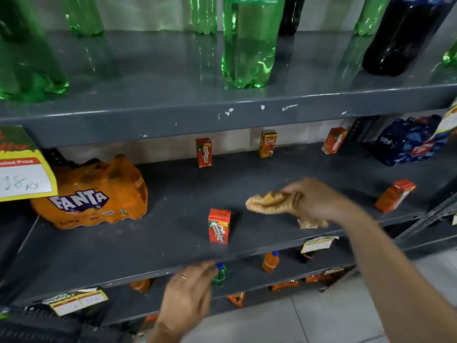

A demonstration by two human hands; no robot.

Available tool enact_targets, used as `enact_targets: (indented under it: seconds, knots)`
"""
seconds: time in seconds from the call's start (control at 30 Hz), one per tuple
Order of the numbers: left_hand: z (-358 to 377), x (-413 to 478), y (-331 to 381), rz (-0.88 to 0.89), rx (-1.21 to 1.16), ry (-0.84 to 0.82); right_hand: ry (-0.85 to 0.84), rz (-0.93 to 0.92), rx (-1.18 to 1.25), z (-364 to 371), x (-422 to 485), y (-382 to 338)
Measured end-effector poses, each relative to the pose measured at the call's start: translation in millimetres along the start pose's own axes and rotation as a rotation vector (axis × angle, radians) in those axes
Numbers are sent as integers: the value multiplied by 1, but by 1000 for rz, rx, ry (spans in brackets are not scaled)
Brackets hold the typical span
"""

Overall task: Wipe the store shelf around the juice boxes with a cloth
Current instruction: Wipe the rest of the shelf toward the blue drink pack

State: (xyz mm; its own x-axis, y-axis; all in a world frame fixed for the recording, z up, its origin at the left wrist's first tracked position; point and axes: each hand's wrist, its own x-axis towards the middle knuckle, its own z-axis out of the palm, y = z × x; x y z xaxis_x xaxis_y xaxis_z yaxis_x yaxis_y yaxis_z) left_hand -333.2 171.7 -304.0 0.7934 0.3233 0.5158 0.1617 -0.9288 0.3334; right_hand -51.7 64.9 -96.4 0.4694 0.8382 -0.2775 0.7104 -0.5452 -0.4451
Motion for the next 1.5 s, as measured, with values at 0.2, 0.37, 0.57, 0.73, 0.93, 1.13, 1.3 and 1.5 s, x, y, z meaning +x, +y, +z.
enact_targets:
  seconds: [0.2,0.37,0.57,0.73,0.93,1.13,1.3,1.5]
  knots:
    - [65,85,64,78,-5,-151,203,-83,31,-78,88,65]
    - [113,186,49,-389,105,-180,68,-154,-148,-77,160,98]
    - [139,199,32,-669,239,-277,0,-415,-23,-61,177,72]
    - [138,198,31,-678,210,-198,-115,-543,-281,-21,228,63]
    - [141,195,31,-692,169,-134,-213,-553,-400,7,228,119]
    - [143,199,33,-695,213,-125,-65,-286,-559,-22,204,212]
    - [142,199,33,-704,213,-154,56,-232,-427,-64,208,169]
    - [141,198,32,-719,203,-173,-50,-338,-605,-33,243,125]
